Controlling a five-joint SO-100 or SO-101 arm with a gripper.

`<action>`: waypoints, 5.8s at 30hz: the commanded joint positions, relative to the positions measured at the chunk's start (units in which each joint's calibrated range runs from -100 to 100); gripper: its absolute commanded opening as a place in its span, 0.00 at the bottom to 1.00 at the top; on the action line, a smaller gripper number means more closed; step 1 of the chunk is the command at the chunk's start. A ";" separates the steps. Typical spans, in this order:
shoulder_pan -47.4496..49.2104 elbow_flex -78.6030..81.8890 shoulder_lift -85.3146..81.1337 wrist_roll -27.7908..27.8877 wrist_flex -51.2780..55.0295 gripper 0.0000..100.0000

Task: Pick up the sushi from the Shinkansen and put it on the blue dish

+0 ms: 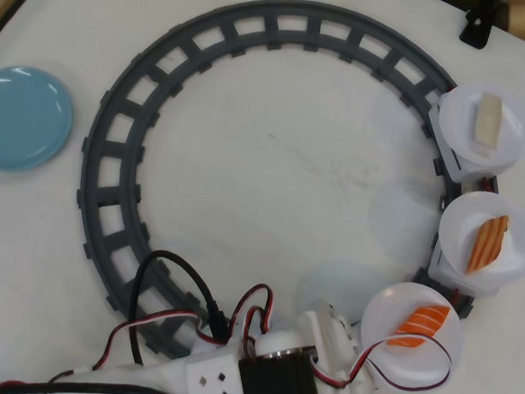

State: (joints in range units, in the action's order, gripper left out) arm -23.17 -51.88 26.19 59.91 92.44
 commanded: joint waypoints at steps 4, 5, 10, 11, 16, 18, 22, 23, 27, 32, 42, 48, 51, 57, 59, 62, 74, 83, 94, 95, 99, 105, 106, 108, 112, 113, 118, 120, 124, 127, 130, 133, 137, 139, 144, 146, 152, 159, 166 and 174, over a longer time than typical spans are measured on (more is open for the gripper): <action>-1.74 0.66 -0.27 -0.28 0.26 0.30; -1.83 1.83 -0.27 -0.28 -0.17 0.30; -2.71 4.72 -0.27 -0.34 -0.34 0.30; -2.71 4.81 -0.27 -0.34 -0.34 0.30; -2.71 4.99 -0.19 -0.34 -2.29 0.30; -2.71 4.99 0.56 -0.34 -3.22 0.30; -2.71 4.36 3.55 -0.34 -3.31 0.30; -2.71 4.27 4.29 -0.34 -3.31 0.30; -2.62 4.08 5.87 -0.34 -3.31 0.30; -1.92 4.08 5.95 -0.34 -3.39 0.30; -0.77 4.81 6.04 -0.34 -3.39 0.30; 0.20 4.90 6.12 -0.34 -3.39 0.30; 0.20 4.99 6.12 -0.34 -3.39 0.30; 0.02 4.99 7.20 -0.34 -3.39 0.30; -0.24 4.27 8.86 -0.39 -3.39 0.30; -0.68 4.08 10.02 -0.44 -3.39 0.30; -0.68 3.99 10.18 -1.85 -2.71 0.12; -0.60 2.46 9.85 -3.63 -0.08 0.06; 3.10 -17.20 9.77 -11.89 6.80 0.06; 3.54 -17.56 9.52 -12.78 6.80 0.06; 6.01 -13.05 4.29 -15.08 6.80 0.06; 12.70 3.63 -10.39 -15.71 6.80 0.06; 14.37 6.88 -12.96 -16.08 6.80 0.06; 17.71 12.56 -17.61 -17.23 6.80 0.06; 25.72 20.95 -23.83 -19.63 6.71 0.06; 27.75 22.12 -24.41 -20.42 6.63 0.06; 37.34 24.01 -24.66 -24.60 6.63 0.06; 41.31 24.10 -24.66 -26.49 6.63 0.06; 49.93 24.10 -24.66 -29.89 6.63 0.06; 55.57 24.19 -24.49 -32.19 6.63 0.06; 59.97 24.28 -23.83 -33.97 6.54 0.06; 63.05 24.19 -21.09 -35.64 4.93 0.06; 64.81 24.10 -15.70 -36.84 2.21 0.06; 65.95 23.83 -13.13 -37.42 0.68 0.06; 70.71 23.38 -7.82 -38.72 -3.14 0.06; 72.91 23.38 -5.99 -39.30 -4.75 0.06; 77.40 23.29 -1.10 -40.19 -7.98 0.06; 77.48 23.29 4.87 -39.72 -12.39 0.06; 77.48 23.29 8.44 -39.67 -17.66 0.06; 77.48 23.29 8.52 -37.21 -18.34 0.07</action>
State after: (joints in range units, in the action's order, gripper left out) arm 54.31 -27.36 35.47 21.83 73.95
